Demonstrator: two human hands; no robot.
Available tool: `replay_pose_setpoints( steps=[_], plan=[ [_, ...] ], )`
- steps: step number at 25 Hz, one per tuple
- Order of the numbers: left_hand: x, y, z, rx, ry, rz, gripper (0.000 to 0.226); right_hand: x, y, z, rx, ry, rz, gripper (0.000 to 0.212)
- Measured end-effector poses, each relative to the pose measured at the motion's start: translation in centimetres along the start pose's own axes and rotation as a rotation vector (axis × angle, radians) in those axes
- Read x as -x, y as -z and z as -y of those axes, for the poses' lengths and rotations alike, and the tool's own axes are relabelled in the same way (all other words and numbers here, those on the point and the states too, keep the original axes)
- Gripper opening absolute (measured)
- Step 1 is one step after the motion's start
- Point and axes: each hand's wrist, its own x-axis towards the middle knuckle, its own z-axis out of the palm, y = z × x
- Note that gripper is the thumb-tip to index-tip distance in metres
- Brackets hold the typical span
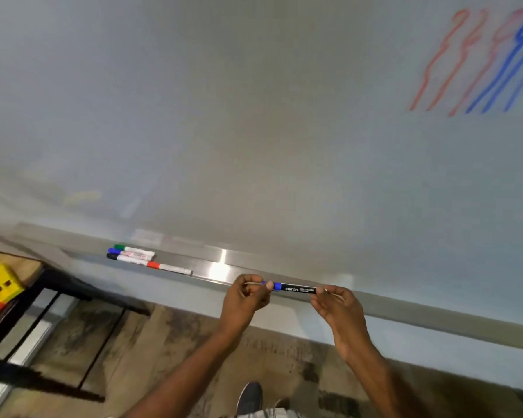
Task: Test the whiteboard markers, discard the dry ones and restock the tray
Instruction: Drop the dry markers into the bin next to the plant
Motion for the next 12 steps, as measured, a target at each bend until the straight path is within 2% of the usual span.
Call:
replay_pose_setpoints(
  steps=[4,8,12],
  plan=[
    [-0.3,3.5,1.7,-0.080,-0.060,-0.195,0.017,-1.7,-3.1,-2.8,0.021,-0.061,0.054,0.010],
    [-0.9,7.6,2.2,-0.157,-0.125,-0.370,0.016,-2.8,-7.5,-4.7,0.056,-0.164,0.100,0.013],
    [-3.3,12.2,1.5,-0.228,-0.137,-0.463,0.020,-4.0,-12.9,-6.9,0.208,-0.130,0.127,0.010]
  ],
)
